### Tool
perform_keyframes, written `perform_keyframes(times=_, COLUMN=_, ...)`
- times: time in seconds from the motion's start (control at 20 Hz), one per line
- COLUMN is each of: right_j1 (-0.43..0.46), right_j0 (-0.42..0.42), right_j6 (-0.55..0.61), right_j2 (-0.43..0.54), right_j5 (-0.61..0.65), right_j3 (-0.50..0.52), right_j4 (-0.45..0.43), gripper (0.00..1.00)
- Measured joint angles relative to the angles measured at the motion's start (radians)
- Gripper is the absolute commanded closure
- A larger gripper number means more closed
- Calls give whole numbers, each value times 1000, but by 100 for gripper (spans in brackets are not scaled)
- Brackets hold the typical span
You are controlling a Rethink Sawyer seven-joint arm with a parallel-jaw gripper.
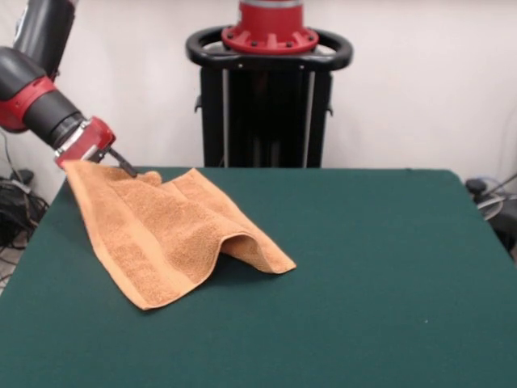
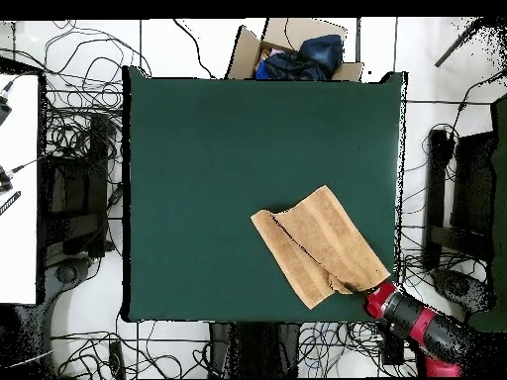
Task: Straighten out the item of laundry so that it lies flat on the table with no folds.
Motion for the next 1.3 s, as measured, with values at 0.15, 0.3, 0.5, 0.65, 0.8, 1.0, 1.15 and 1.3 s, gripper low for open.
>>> perform_keyframes(times=0.15, right_j1=-3, right_j0=0, right_j6=0, right_j2=0, right_j5=0, right_j3=0, right_j4=-2, gripper=0)
perform_keyframes(times=0.3, right_j1=-7, right_j0=0, right_j6=0, right_j2=0, right_j5=0, right_j3=0, right_j4=-3, gripper=0)
perform_keyframes(times=0.5, right_j1=-26, right_j0=1, right_j6=0, right_j2=0, right_j5=0, right_j3=3, right_j4=-5, gripper=0)
perform_keyframes(times=0.65, right_j1=-64, right_j0=5, right_j6=0, right_j2=1, right_j5=0, right_j3=23, right_j4=-6, gripper=0)
perform_keyframes(times=0.8, right_j1=-128, right_j0=16, right_j6=0, right_j2=9, right_j5=0, right_j3=64, right_j4=-5, gripper=0)
perform_keyframes(times=1.0, right_j1=-270, right_j0=45, right_j6=0, right_j2=28, right_j5=-6, right_j3=148, right_j4=5, gripper=0)
perform_keyframes(times=1.15, right_j1=-396, right_j0=69, right_j6=0, right_j2=47, right_j5=-39, right_j3=211, right_j4=6, gripper=0)
perform_keyframes(times=1.3, right_j1=-522, right_j0=95, right_j6=2, right_j2=51, right_j5=-109, right_j3=260, right_j4=6, gripper=0)
